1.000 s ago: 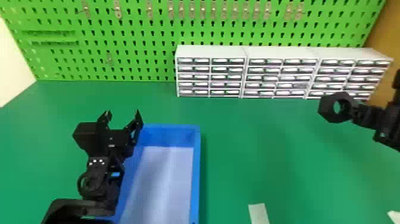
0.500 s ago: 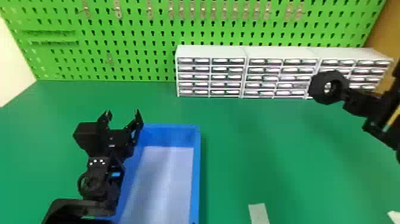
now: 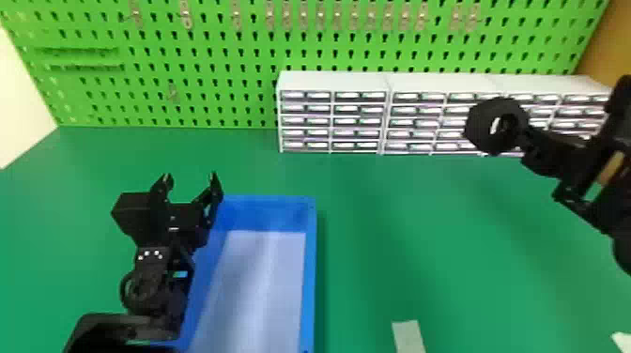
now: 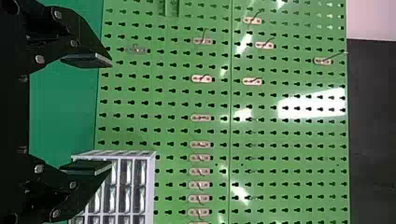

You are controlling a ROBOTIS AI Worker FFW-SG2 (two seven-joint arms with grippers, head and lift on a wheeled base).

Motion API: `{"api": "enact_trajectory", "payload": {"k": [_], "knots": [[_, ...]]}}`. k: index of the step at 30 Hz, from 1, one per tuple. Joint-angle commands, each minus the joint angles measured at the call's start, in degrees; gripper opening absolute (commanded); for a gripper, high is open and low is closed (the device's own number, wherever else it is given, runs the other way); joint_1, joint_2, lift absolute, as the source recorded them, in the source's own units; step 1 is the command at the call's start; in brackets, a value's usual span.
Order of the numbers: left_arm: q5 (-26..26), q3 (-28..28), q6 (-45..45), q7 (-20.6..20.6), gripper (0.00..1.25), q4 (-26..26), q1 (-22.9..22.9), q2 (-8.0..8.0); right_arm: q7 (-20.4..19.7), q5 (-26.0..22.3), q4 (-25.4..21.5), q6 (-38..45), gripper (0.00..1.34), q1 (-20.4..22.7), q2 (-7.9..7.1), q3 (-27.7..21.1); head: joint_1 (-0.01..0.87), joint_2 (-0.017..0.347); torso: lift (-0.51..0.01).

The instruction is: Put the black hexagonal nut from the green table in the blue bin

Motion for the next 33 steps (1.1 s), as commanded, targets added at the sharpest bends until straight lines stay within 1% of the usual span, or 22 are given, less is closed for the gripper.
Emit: {"api": "enact_trajectory", "payload": {"k": [1,6,9,14,24,28,33], "knots": [[0.0,0.3,0.0,0.1,0.77,-0.2,0.0,0.01,0.0,-1.3,-1.2,0.0,0.21,0.4,-0.36,1.1,0.657,0.057,-0.095],[0.0,0.4,0.0,0.2,0.77,-0.2,0.0,-0.07,0.0,-3.4,-1.9,-0.1,0.21,0.4,-0.53,2.1,0.657,0.057,-0.095],[0.0,0.6,0.0,0.4,0.77,-0.3,0.0,-0.07,0.0,-4.3,-2.4,0.0,0.21,0.4,-0.88,3.4,0.657,0.057,-0.095],[0.0,0.8,0.0,0.5,0.77,-0.5,0.0,0.01,0.0,-6.3,-3.3,0.1,0.21,0.4,-1.06,5.2,0.657,0.057,-0.095],[0.0,1.4,0.0,1.0,0.77,-0.7,-0.2,0.01,0.0,-8.5,-4.0,0.4,0.21,0.0,-1.32,9.5,0.657,0.057,-0.095],[0.0,1.8,0.0,1.1,0.77,-0.8,-0.4,-0.07,0.0,-10.0,-4.2,1.0,0.21,0.1,-1.32,11.4,0.657,0.057,-0.095],[-0.1,2.2,0.0,1.1,0.77,-1.0,-0.4,-0.07,0.0,-10.5,-4.4,1.4,0.21,0.4,-1.59,14.0,0.657,0.057,-0.095]]}}
